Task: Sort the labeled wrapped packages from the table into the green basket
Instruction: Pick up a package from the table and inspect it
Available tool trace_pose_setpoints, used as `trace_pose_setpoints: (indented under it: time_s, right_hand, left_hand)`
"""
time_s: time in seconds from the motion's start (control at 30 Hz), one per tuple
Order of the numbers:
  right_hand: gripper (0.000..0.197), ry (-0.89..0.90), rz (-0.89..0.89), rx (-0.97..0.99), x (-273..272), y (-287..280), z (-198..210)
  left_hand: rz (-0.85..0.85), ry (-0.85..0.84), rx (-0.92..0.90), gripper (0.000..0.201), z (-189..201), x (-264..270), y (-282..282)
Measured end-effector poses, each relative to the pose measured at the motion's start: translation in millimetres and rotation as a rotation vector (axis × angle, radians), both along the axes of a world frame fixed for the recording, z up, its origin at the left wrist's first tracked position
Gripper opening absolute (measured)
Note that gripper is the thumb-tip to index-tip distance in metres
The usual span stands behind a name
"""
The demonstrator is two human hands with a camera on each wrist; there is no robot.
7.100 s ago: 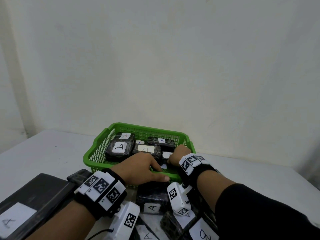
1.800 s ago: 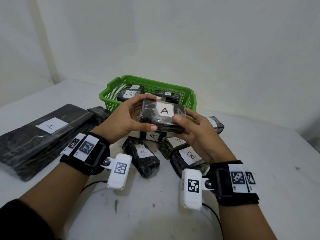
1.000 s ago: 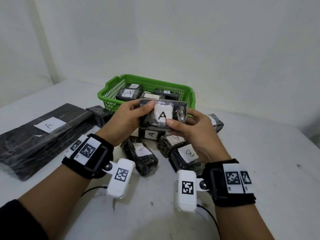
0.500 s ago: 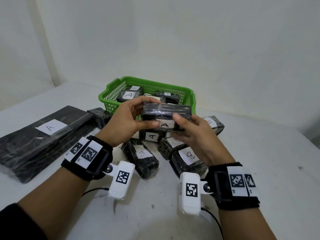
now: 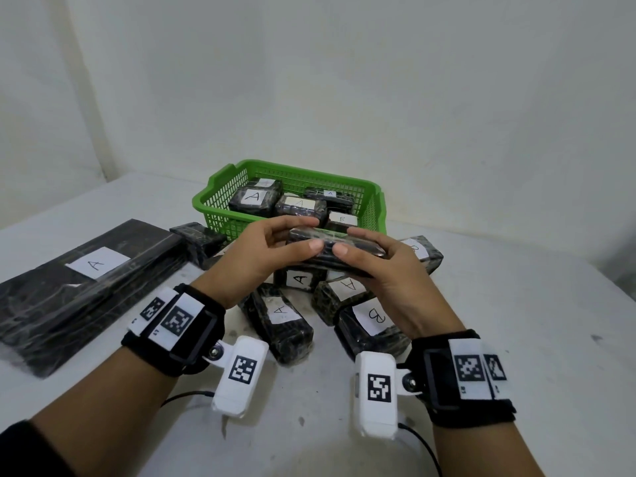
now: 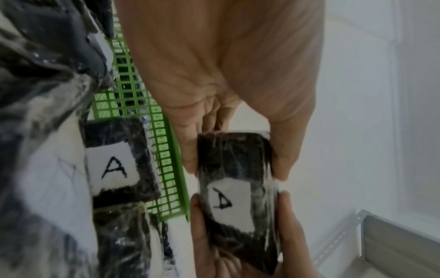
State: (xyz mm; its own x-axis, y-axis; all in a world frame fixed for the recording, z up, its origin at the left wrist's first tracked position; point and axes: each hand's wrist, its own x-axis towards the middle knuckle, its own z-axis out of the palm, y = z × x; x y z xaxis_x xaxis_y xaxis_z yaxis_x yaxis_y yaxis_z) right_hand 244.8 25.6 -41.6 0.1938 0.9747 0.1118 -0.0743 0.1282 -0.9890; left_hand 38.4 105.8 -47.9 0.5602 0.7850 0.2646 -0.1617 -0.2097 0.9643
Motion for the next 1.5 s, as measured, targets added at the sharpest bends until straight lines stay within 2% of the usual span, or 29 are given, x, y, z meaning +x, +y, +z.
trace_pose_setpoints:
  time_s: [0.07,0.2,0.3,0.4,0.53,0.57,0.67,0.77,0.83,0.9,0.97,1.1,1.23,1.4,1.5]
  right_hand:
    - [0.089,-0.007,-0.031,0.014,0.7,2.0,-2.9]
    - [0.104,0.012,0.007,0.010,2.6,2.3,-2.8]
    - [0.088,0.006,0.020,0.025,6.3,0.4,-1.7]
    - [0.086,-0.021,0.008,0.024,8.9,-1.4,-0.8]
    - [0.109,0.003,0.024,-0.011,5.6,-1.1,0.7]
    - [0.107,0.041,0.033,-0.031,4.6,-2.2,2.7]
    - [0.069,0.128,0.083,-0.082,3.5,-8.1,9.1]
    - [0.050,0.168,0.071,-0.105,4.4,-8.8,8.7]
    - [0.038,0.157,0.050,-0.096,4.0,-7.3,6.2]
    - [0.036,0.136,0.026,-0.090,4.3,-5.9,3.4]
    - [0.039,0.098,0.005,-0.087,3.1,-4.7,2.7]
    - [0.041,0.075,-0.022,-0.059,-0.1,-3.1,1.9]
    - [0.057,0.026,-0.061,-0.037,1.1,-0.9,0.0]
    - [0.042,-0.009,-0.027,-0.022,2.2,-3.7,0.7]
    - [0.046,-0.103,-0.075,0.022,4.6,-5.5,2.9]
  left_hand:
    - [-0.028,0.007,-0.008,0.065,-0.6,0.3,-0.8]
    - [-0.005,-0.064,-0.053,0.068,-0.3,0.3,2.9]
    - [-0.052,-0.107,-0.136,0.072,0.2,-1.0,3.8]
    - [-0.062,-0.014,-0.090,0.073,0.4,-1.3,3.2]
    - [0.034,-0.017,-0.003,0.070,2.8,-3.2,2.1]
    - [0.047,-0.024,0.024,0.072,3.7,-4.0,1.6]
    - [0.004,-0.019,0.071,0.080,4.9,-6.4,-1.3]
    - [-0.052,0.006,0.074,0.084,4.7,-7.1,-1.1]
    - [-0.061,0.010,0.010,0.081,5.2,-5.5,-2.3]
    - [-0.024,0.001,-0.067,0.062,5.6,-1.0,-4.9]
    - [0.054,0.015,-0.057,0.048,3.4,2.9,-4.7]
    - [0.059,0.048,-0.007,0.051,0.1,6.6,-7.0]
    - [0.020,0.014,-0.024,0.045,0.0,8.4,-9.8]
    - [0.049,-0.088,-0.086,0.048,-1.7,5.7,-2.9]
    - [0.030,-0.018,-0.027,0.047,2.0,-0.3,1.1]
